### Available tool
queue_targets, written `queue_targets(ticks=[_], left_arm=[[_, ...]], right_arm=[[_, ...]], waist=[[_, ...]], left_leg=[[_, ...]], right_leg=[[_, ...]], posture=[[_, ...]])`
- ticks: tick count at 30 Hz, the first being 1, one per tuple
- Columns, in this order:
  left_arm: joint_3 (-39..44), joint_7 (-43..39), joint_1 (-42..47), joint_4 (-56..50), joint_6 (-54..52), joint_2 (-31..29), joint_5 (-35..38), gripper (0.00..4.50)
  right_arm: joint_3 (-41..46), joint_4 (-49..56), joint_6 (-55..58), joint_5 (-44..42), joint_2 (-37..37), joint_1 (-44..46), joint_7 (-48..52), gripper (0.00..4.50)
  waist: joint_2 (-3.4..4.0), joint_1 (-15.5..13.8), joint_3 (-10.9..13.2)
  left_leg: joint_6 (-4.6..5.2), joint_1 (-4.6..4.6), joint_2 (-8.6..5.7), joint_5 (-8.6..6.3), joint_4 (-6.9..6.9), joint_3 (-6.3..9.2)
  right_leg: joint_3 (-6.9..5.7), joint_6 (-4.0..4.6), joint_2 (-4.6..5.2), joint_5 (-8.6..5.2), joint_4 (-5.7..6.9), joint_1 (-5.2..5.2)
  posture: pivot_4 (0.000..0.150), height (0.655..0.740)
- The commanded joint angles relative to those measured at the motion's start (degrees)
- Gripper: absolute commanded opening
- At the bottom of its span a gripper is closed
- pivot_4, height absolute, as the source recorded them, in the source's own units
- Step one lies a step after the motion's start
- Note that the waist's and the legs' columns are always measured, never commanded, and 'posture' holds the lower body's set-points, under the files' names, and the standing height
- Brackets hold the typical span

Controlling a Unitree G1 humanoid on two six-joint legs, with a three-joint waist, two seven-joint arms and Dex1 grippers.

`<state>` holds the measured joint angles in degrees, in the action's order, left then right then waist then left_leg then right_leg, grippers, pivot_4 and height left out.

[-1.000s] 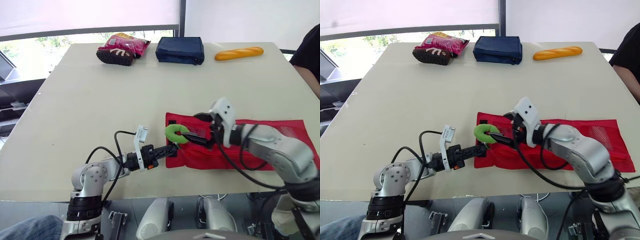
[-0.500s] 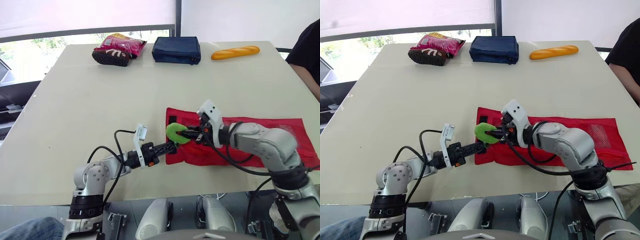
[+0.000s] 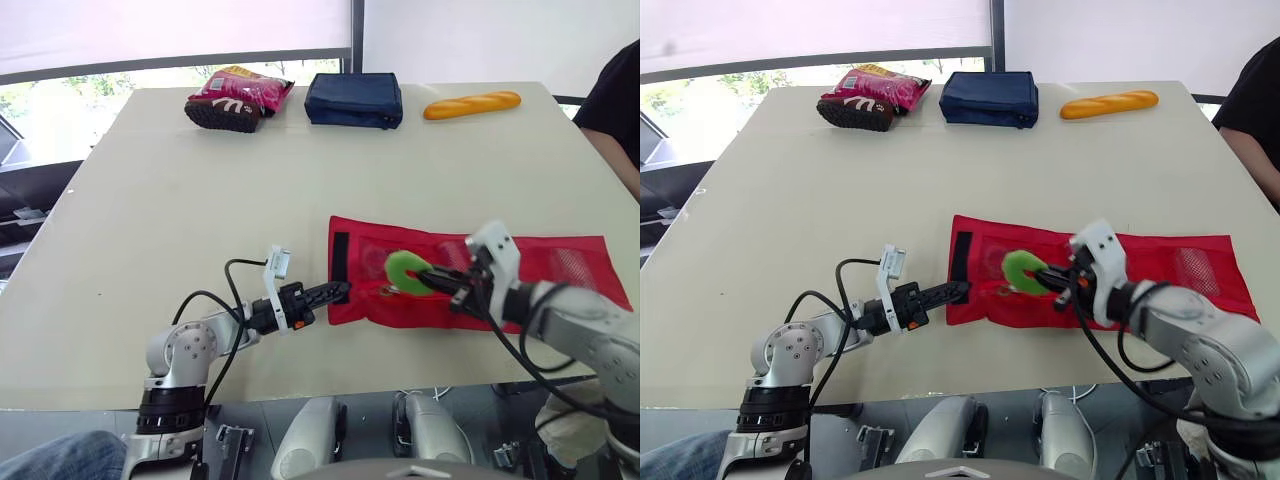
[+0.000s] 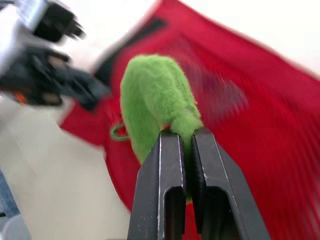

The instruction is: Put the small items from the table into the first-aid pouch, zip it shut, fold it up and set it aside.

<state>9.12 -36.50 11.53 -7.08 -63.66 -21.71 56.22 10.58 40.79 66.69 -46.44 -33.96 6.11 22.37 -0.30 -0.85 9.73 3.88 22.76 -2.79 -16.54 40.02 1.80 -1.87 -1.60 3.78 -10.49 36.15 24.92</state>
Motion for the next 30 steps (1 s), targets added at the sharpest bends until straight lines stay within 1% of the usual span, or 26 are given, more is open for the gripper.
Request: queue_targets(ticks=[1,6,11,18,23,26,30], left_arm=[[2.02,-0.77,0.88,0.95,1.53,-1.96,-0.63,0.0],[1.75,-2.26,1.87,2.38,1.88,-3.67,-1.35,0.0],[1.76,-3.77,2.68,3.74,2.19,-5.39,-1.96,0.0],[1.74,-6.93,3.11,5.81,3.13,-8.61,-3.92,0.0],[2.01,-8.77,3.85,8.06,4.34,-10.87,-5.58,0.0],[2.52,-9.84,4.19,9.4,5.0,-12.31,-6.43,0.0],[2.96,-10.71,4.52,11.13,6.17,-13.72,-7.43,0.0]], right_arm=[[7.81,3.69,-3.94,0.27,-2.06,-4.64,0.6,0.04],[13.27,4.27,-6.46,0.96,-3.79,-11.48,1.48,0.04],[18.55,1.56,-9.93,3.38,-5.09,-17.03,2.51,0.04],[25.98,-10.62,-17.92,10.96,-8.34,-23.27,6.1,0.04],[28.97,-22.46,-24.33,17.74,-10.16,-24.4,5.67,0.04],[29.86,-27.95,-26.43,21.93,-11.12,-23.37,2.85,0.04],[30.17,-33.17,-29.68,28.13,-10.91,-20.16,-4.43,0.04]], waist=[[0.0,0.08,0.0],[0.0,-0.01,0.0],[-0.01,-0.02,0.0],[-0.01,-0.05,0.0],[-0.01,-0.02,0.0],[0.02,0.02,0.01],[0.02,0.03,0.01]], left_leg=[[0.0,-0.02,0.0,0.0,0.0,-0.03],[0.1,-0.03,0.08,-0.06,0.0,-0.03],[0.07,-0.02,0.08,-0.04,0.0,-0.03],[0.18,-0.02,0.09,-0.11,-0.01,-0.04],[0.18,-0.02,0.1,-0.11,-0.02,-0.06],[0.17,-0.03,0.1,-0.1,-0.02,-0.07],[0.0,-0.04,0.13,-0.01,-0.07,-0.11]], right_leg=[[0.03,0.0,0.0,-0.02,0.0,0.0],[0.0,-0.15,-0.07,-0.11,0.0,0.0],[0.0,-0.14,-0.06,-0.12,-0.04,-0.01],[0.01,-0.03,-0.06,-0.21,-0.06,-0.02],[0.01,-0.02,-0.06,-0.21,-0.06,-0.01],[0.02,-0.02,-0.06,-0.21,-0.06,-0.01],[0.05,0.0,-0.06,-0.2,-0.08,0.0]], posture=[[0.15,0.7397],[0.15,0.7397],[0.15,0.7397],[0.15,0.7397],[0.15,0.7397],[0.15,0.7397],[0.15,0.7397]])
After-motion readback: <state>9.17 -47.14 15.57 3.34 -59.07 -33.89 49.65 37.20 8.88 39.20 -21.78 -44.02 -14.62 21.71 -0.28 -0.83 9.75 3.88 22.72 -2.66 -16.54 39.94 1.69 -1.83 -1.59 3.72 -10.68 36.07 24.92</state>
